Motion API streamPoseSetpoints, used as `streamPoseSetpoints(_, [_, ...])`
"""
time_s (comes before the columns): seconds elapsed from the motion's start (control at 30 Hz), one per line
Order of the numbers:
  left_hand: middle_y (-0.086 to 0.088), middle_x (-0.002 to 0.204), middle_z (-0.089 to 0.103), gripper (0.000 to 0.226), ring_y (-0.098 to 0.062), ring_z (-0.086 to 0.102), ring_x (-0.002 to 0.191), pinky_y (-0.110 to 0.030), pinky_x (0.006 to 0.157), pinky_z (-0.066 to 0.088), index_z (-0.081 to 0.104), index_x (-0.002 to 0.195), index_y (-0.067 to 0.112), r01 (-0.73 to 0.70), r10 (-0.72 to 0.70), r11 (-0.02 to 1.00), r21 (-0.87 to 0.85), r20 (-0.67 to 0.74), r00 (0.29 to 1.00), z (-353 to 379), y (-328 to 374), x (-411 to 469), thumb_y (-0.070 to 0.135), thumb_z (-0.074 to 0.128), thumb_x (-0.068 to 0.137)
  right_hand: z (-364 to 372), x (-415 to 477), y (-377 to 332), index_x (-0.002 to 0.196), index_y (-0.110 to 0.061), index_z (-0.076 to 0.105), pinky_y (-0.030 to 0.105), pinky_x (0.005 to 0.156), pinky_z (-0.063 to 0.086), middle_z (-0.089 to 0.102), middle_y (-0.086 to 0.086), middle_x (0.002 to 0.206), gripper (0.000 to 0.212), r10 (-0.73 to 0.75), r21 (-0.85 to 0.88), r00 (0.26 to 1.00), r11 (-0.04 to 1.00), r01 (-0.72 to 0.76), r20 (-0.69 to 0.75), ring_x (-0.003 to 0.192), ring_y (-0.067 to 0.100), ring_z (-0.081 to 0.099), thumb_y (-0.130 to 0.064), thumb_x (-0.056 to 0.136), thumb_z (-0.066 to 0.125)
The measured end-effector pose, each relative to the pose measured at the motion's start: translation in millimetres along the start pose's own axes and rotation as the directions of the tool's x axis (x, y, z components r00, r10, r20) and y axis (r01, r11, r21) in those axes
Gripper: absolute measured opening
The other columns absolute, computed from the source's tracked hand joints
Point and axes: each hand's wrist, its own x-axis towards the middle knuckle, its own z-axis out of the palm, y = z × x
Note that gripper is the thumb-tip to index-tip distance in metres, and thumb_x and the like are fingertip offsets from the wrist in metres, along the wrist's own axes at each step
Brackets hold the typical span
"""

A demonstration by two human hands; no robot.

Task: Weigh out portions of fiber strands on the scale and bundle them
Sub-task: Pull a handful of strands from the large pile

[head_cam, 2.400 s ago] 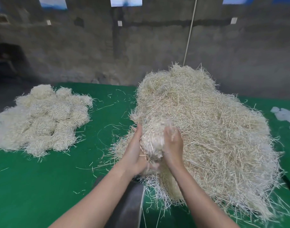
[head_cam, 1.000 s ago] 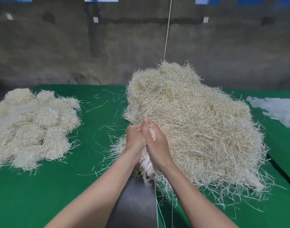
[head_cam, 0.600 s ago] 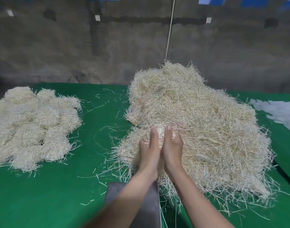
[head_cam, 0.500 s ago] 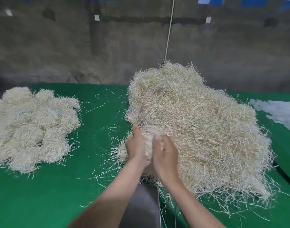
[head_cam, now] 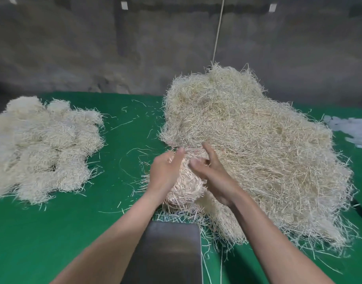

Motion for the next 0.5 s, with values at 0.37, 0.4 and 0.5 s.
streamPoseSetpoints(0.37, [-0.001, 0.158, 0.005, 0.105, -0.029, 0.014, 0.144, -0.065, 0.103, 0.032, 0.016, 0.147, 0.044, 0.548, -0.369, 0.587, -0.595, 0.406, 0.836, -14.9, -32.2, -37.4, 0.084, 0.056, 0.058, 30.6, 2.2, 35.5, 0.149, -0.029, 0.009, 0.050, 0.110, 0.020, 0.026, 0.004, 0.151, 0.098, 0.155, 0.377, 0.979, 0.921, -0.094, -0.134, 0.140, 0.023, 0.022, -0.035, 0.075, 0.072])
streamPoseSetpoints(0.4, [-0.004, 0.158, 0.011, 0.107, -0.030, 0.022, 0.142, -0.062, 0.101, 0.037, 0.020, 0.147, 0.041, 0.551, -0.375, 0.567, -0.612, 0.404, 0.835, -12.1, -31.0, -39.8, 0.082, 0.060, 0.056, 41.4, 2.6, 37.0, 0.150, -0.027, 0.010, 0.048, 0.110, 0.021, 0.024, 0.004, 0.153, 0.092, 0.124, 0.308, 0.982, 0.948, -0.075, -0.143, 0.140, 0.022, 0.023, -0.036, 0.080, 0.069])
streamPoseSetpoints(0.5, [-0.015, 0.146, 0.040, 0.104, -0.028, 0.047, 0.127, -0.047, 0.103, 0.041, 0.030, 0.145, 0.012, 0.520, -0.497, 0.624, -0.584, 0.217, 0.840, -8.8, -29.2, -31.0, 0.073, 0.056, 0.065, 62.2, 2.4, 45.8, 0.149, -0.025, 0.017, 0.035, 0.110, 0.019, 0.016, -0.004, 0.155, 0.079, -0.074, -0.162, 0.969, 0.986, 0.036, -0.237, 0.140, 0.011, 0.017, -0.050, 0.086, 0.057])
